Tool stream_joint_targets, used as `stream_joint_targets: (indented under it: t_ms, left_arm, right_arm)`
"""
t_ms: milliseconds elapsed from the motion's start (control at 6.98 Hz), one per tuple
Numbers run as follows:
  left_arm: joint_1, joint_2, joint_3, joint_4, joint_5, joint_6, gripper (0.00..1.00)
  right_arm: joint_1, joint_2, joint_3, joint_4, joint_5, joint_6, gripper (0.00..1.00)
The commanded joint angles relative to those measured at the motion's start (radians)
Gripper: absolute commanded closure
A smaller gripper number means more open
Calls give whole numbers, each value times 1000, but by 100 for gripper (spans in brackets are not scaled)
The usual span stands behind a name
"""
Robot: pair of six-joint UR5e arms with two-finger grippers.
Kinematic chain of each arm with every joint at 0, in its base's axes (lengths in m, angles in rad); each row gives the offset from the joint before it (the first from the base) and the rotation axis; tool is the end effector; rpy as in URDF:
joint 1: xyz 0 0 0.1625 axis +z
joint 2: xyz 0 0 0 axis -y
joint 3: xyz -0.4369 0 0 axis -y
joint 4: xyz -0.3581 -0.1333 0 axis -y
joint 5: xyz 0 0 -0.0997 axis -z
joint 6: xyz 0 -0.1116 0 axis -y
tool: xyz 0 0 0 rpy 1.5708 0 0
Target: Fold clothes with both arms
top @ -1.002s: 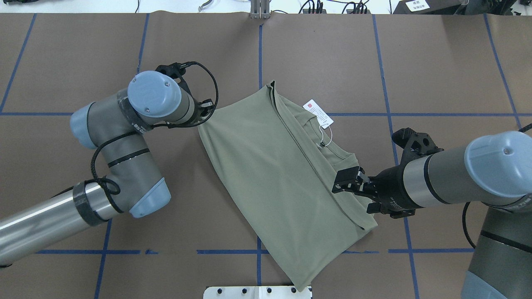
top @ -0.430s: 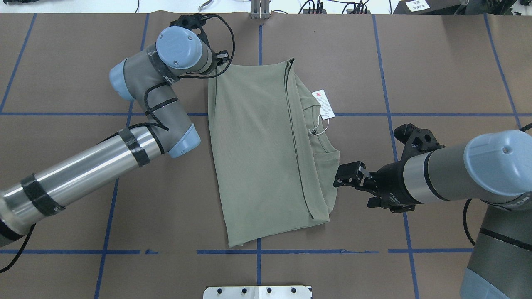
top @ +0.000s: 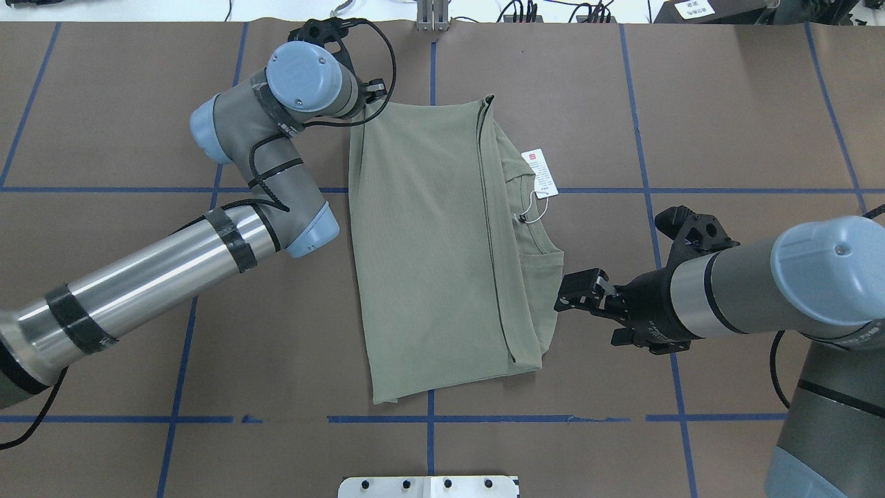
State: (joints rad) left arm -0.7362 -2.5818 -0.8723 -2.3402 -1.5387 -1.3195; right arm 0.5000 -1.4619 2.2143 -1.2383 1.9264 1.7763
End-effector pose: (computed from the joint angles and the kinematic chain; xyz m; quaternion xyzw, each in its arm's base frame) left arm 0.5426 -0.6764 0.2488 0.2561 0.4469 -0.2138 0.8301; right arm -0.3479 -0.2977 0.3128 -0.0753 -0.5248 0.2055 0.8226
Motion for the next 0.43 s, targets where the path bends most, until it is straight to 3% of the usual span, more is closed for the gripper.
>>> stream_joint_targets:
  t_ms: [0,286]
  left_arm:
    - [-5,-12,24,-22,6,16,0]
    - [-49,0,-11,-15,-77,74,0]
  right_arm:
    - [-5,-1,-4,-6,-30,-5,0]
    - [-8,15,-60,-13,-55,-27,0]
